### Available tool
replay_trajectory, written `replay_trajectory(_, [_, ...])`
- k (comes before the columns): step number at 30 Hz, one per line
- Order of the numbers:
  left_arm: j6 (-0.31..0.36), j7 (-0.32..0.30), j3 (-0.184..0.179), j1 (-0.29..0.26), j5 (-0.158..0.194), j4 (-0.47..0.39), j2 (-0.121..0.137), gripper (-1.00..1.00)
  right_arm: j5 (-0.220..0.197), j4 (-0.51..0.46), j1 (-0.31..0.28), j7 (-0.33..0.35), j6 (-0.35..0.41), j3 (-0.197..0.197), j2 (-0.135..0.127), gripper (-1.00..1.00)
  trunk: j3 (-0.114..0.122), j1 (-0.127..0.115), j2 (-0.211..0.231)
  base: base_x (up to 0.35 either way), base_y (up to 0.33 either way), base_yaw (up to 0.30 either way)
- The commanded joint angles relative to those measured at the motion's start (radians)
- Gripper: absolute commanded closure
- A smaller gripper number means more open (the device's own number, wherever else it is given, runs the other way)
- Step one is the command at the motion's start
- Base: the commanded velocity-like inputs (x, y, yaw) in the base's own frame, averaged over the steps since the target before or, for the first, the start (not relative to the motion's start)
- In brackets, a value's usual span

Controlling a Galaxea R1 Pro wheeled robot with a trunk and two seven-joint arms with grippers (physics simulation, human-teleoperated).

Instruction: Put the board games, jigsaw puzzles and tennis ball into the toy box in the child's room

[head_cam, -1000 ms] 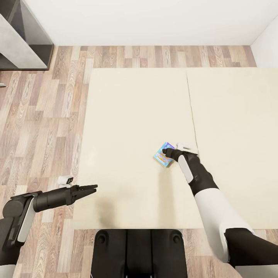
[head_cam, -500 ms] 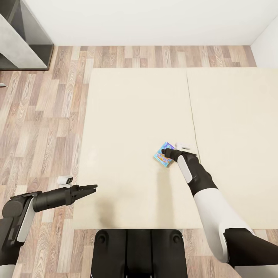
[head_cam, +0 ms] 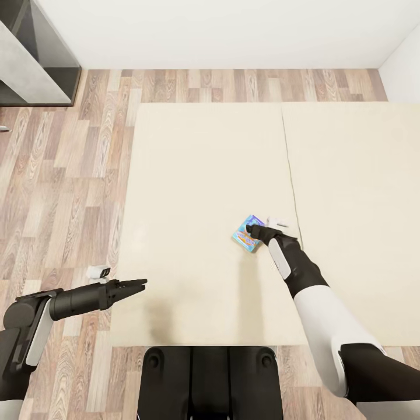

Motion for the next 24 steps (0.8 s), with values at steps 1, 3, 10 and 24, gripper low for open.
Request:
replay_trajectory(1, [0.011,-0.002,0.000,0.000,0.001,0.000,0.000,-1.00,-0.010,0.000,0.000,-0.008,0.003,0.001,0.000,-1.00,-0.001,0.001,-0.002,0.000,0.000,0.000])
replay_trajectory(3, [0.011,0.000,0.000,0.000,0.001,0.000,0.000,-1.00,-0.010,0.012,0.000,-0.008,0.000,0.000,0.001,-1.00,-0.001,0.001,-0.002,0.000,0.000,0.000])
replay_trajectory(10, [0.011,0.002,0.000,0.000,0.001,0.000,0.000,-1.00,-0.009,0.089,-0.001,0.018,-0.072,-0.001,0.000,-1.00,-0.001,0.001,-0.002,0.000,0.000,0.000])
replay_trajectory(24, [0.011,0.003,0.000,0.000,0.001,0.000,0.000,-1.00,-0.004,0.103,-0.005,0.076,-0.083,0.061,0.003,-1.00,-0.001,0.001,-0.002,0.000,0.000,0.000])
